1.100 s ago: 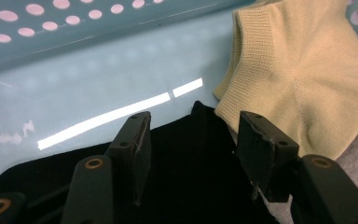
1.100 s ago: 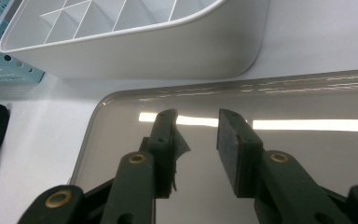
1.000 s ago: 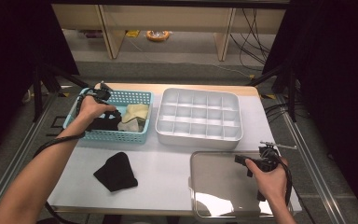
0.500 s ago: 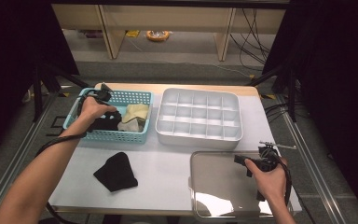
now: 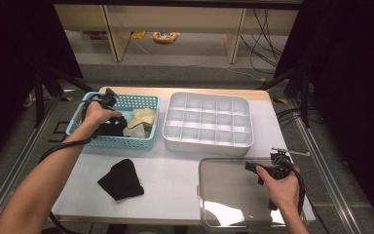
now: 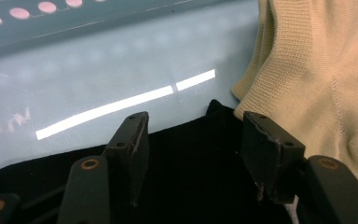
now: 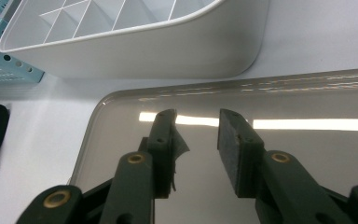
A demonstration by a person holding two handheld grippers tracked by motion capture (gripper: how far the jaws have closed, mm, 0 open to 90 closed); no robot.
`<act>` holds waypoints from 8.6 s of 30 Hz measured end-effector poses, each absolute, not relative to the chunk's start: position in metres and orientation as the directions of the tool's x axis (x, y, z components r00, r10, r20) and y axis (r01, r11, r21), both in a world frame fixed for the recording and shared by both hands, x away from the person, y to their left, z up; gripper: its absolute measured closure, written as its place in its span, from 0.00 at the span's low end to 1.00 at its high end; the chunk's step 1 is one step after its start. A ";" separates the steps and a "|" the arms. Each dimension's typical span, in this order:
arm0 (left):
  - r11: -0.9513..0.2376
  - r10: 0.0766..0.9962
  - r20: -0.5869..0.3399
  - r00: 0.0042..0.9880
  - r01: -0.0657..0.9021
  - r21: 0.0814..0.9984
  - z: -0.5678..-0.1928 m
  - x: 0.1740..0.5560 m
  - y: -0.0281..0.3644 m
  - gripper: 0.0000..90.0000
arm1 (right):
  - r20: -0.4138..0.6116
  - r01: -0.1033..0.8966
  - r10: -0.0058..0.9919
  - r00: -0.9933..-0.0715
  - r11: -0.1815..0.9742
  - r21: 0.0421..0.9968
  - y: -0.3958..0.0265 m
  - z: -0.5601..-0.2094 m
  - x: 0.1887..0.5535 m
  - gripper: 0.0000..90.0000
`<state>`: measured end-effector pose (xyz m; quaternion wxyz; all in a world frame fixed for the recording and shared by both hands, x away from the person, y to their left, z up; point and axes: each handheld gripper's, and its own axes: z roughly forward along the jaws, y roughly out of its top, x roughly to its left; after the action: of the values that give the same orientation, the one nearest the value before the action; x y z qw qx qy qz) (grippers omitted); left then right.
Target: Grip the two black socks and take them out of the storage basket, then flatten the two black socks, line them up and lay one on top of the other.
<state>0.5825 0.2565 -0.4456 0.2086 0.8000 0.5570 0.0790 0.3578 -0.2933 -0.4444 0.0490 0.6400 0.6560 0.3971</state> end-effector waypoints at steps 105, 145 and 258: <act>-0.319 0.890 -0.106 0.444 0.771 0.552 -0.389 0.514 0.289 0.98 | 0.472 0.807 0.870 -0.141 -0.175 0.564 -0.293 -0.442 0.355 0.74; -0.303 0.889 -0.069 0.452 0.696 0.650 -0.353 0.483 0.296 0.98 | 0.535 0.844 0.841 -0.075 -0.232 0.483 -0.276 -0.438 0.360 0.74; -0.653 0.679 0.004 0.735 0.601 0.460 -0.452 0.391 0.220 0.58 | 0.456 0.794 0.872 -0.180 -0.146 0.591 -0.284 -0.441 0.358 0.74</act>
<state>0.3911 0.2199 -0.4520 0.2199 0.9049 0.3535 0.0883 0.3580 -0.2844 -0.4408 0.0480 0.6387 0.6519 0.4061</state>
